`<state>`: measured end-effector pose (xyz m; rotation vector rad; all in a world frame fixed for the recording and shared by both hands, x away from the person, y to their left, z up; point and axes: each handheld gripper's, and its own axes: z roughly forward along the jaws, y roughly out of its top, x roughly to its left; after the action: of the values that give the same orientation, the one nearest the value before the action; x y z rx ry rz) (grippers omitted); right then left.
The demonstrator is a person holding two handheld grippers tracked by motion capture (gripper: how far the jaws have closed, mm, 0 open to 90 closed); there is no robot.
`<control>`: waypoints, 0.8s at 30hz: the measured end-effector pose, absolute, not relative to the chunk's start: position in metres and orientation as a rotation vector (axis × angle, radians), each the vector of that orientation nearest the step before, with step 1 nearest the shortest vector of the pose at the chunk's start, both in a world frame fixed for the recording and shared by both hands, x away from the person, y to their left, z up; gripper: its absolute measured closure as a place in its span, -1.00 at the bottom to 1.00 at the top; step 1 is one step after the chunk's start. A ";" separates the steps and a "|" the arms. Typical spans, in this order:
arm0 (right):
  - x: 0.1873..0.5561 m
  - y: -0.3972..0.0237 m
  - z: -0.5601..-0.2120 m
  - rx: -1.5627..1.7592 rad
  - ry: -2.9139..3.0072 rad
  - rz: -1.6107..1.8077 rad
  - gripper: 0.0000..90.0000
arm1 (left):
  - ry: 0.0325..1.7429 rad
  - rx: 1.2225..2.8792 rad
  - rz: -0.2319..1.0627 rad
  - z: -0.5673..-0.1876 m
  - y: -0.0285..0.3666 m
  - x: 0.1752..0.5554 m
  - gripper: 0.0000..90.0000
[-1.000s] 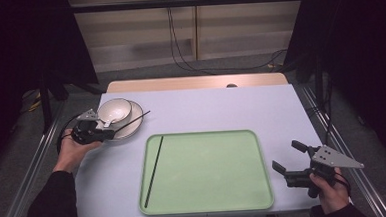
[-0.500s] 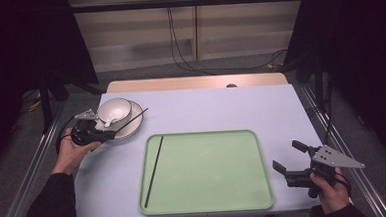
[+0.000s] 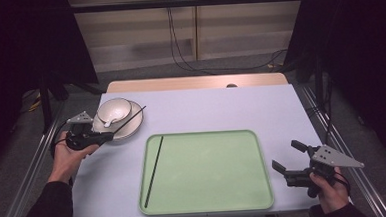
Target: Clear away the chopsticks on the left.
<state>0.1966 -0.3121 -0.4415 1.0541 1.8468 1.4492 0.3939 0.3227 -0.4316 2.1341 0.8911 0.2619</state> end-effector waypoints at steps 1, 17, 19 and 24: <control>0.197 -0.313 -0.442 1.044 1.849 1.445 -0.94 | 0.901 2.124 0.275 -0.430 0.323 0.391 0.91; 0.197 -0.313 -0.442 1.044 1.845 1.443 -0.94 | 0.892 2.065 0.363 -0.392 0.319 0.355 0.91; 0.197 -0.313 -0.441 1.042 1.848 1.446 -0.94 | 0.904 2.042 0.352 -0.389 0.320 0.348 0.91; 0.197 -0.313 -0.442 1.044 1.844 1.442 -0.94 | 0.917 2.039 0.354 -0.385 0.315 0.328 0.91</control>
<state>0.1973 -0.3127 -0.4415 1.0444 1.8443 1.4425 0.3284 0.3154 -0.3849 2.0392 0.9167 0.3539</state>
